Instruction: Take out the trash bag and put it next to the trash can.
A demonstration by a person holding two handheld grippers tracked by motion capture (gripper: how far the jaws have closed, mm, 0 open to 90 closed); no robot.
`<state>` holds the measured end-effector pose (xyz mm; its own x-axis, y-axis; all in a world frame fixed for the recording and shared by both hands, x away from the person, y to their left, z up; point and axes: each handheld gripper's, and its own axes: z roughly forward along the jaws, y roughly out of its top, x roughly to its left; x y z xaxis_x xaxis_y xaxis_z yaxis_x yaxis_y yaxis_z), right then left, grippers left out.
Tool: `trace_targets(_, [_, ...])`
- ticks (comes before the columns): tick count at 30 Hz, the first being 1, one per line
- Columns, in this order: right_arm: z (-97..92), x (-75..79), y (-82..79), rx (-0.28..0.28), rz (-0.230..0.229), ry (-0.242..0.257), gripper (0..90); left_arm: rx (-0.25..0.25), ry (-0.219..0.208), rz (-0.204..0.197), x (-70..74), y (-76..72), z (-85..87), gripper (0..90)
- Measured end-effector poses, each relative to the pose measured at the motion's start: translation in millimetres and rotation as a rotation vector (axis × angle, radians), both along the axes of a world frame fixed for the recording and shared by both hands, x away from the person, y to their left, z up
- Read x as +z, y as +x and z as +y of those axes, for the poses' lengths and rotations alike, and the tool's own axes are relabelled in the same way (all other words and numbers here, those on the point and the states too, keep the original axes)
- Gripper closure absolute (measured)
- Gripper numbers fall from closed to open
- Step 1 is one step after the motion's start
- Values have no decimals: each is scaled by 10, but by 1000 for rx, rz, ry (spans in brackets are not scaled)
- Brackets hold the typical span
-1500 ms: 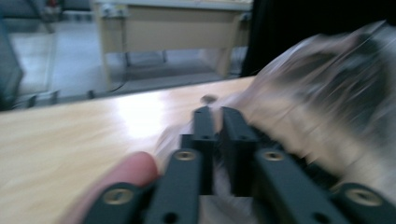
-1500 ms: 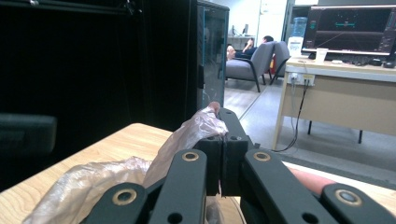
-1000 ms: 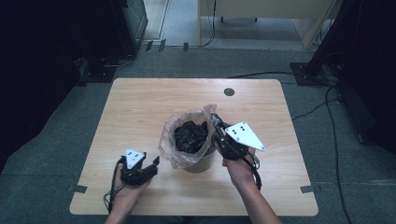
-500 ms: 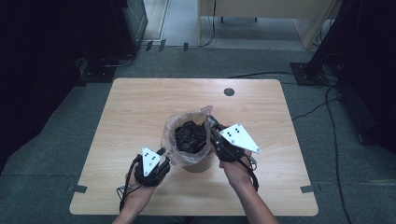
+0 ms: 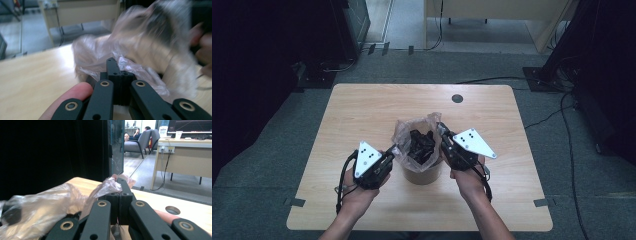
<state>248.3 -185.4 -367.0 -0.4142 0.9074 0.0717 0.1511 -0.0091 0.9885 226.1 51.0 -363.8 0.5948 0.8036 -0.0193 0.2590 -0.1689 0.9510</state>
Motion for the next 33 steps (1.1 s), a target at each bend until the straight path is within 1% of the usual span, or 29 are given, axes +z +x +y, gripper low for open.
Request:
trace_targets(3, [18, 81, 9, 17, -11, 23, 900, -73, -53, -34, 251, 22, -126, 900])
trace_targets(5, [24, 95, 1, 19, -15, 17, 900, -92, -47, -56, 324, 26, -209, 900])
trace_targets(7, [8, 57, -12, 30, -3, 11, 890, -99, -29, -41, 288, 66, -271, 900])
trace_targets(8, [-10, 29, -20, 30, 6, 11, 857, -97, -11, -27, 245, 95, -294, 900])
trace_targets(9, [-34, 2, -28, 35, 23, 22, 827, -96, -5, -12, 198, 122, -306, 900])
trace_targets(10, [-64, -24, -37, 42, 42, 36, 803, -96, -3, 1, 165, 139, -310, 900])
trace_targets(12, [-126, -67, -67, 42, 66, 47, 735, -85, -1, 23, 89, 173, -311, 900])
trace_targets(13, [-158, -82, -84, 41, 79, 45, 720, -81, 0, 28, 66, 182, -309, 900])
trace_targets(15, [-222, -105, -123, 38, 90, 59, 699, -77, 4, 37, 38, 201, -303, 900])
trace_targets(17, [-273, -118, -155, 36, 102, 69, 648, -76, 5, 43, 27, 216, -300, 900])
trace_targets(18, [-304, -127, -176, 32, 113, 75, 637, -76, 6, 43, 26, 221, -300, 900])
trace_targets(20, [-342, -141, -207, 38, 132, 103, 609, -72, 3, 44, 21, 233, -304, 900])
trace_targets(21, [-359, -149, -231, 50, 144, 123, 587, -69, 5, 44, 16, 242, -307, 900])
trace_targets(22, [-362, -155, -250, 64, 157, 133, 565, -66, 4, 46, 11, 253, -311, 900])
trace_targets(24, [-345, -170, -283, 86, 178, 139, 515, -61, 4, 52, 2, 279, -315, 900])
trace_targets(28, [-268, -192, -335, 149, 217, 154, 422, -48, -2, 63, 4, 317, -326, 900])
trace_targets(30, [-224, -192, -353, 175, 229, 166, 385, -39, -7, 63, 14, 333, -325, 900])
trace_targets(33, [-128, -190, -378, 206, 238, 159, 296, -33, -8, 63, 34, 345, -327, 900])
